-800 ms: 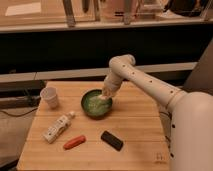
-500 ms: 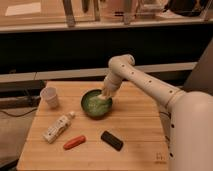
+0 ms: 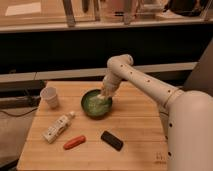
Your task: Place the white sponge in the ceramic bowl
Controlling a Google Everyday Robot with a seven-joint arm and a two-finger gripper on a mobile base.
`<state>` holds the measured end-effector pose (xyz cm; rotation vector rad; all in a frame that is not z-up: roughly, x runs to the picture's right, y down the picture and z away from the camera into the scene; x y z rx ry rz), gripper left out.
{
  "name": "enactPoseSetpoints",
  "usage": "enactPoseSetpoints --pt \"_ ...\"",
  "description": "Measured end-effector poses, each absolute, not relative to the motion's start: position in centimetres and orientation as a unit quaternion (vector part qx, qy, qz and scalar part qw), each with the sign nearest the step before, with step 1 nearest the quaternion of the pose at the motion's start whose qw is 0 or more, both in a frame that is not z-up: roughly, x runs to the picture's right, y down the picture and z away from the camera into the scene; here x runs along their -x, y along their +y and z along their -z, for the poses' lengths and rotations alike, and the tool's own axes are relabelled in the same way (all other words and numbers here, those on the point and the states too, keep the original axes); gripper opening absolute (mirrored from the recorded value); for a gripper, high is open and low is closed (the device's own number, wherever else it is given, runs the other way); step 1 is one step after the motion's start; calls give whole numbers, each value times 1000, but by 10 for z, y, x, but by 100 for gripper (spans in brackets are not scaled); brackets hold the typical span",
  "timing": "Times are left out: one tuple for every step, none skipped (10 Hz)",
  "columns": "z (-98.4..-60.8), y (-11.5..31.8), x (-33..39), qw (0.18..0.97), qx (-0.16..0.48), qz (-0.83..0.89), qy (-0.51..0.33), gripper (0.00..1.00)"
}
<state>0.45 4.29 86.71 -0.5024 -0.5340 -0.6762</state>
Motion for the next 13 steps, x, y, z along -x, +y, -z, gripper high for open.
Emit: enactPoseSetpoints --pt "-868 43 -4 878 241 325 -255 20" --pt "-868 43 -4 878 242 325 -255 20" --pt "-869 43 -3 878 242 326 -255 20" --pt "-869 42 -2 878 242 327 -254 20" --pt "-869 42 -1 877 242 328 -254 20" --pt "-870 43 0 877 243 329 -254 20" --pt "-870 42 0 877 243 329 -253 20" --pt "-871 42 0 877 243 330 -252 20" --pt "-871 42 1 877 243 330 -252 20" --pt "-871 42 0 877 243 331 -251 20" --pt "-872 42 1 876 243 332 -251 25" --pt "-873 42 2 876 244 332 -251 26" --pt "-873 41 3 876 243 333 -251 29"
